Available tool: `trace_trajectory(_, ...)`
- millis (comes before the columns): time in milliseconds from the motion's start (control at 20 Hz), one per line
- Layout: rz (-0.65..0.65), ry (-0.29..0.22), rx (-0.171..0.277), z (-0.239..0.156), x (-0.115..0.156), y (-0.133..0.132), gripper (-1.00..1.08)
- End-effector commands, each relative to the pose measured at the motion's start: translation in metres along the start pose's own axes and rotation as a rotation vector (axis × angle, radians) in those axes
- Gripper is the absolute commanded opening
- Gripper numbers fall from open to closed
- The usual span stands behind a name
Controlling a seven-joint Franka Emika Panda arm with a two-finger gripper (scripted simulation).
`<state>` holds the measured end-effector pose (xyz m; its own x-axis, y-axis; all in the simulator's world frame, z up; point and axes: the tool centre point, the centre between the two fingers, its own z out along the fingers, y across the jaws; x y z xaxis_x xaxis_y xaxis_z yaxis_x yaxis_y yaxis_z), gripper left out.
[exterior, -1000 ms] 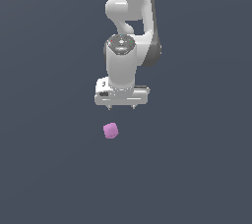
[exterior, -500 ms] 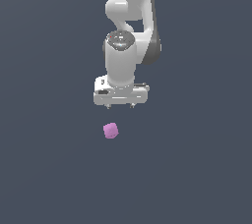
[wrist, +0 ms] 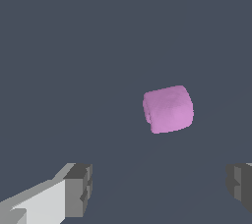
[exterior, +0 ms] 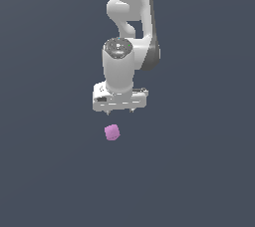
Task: Pick up the object and move it to a goal position.
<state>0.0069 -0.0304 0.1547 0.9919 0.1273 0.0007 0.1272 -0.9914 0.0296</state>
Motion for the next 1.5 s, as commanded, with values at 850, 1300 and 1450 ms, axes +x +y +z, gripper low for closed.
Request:
trace_trajectory(850, -0.206, 0.002, 0.029, 0.065, 0.030, 0.044, 1.00)
trace_trajectory(1300, -0.207, 0.002, 0.029, 0.075, 0.029, 0.044, 1.00)
trace_trajectory(1450, -0.208, 0.002, 0.029, 0.089, 0.029, 0.044, 1.00)
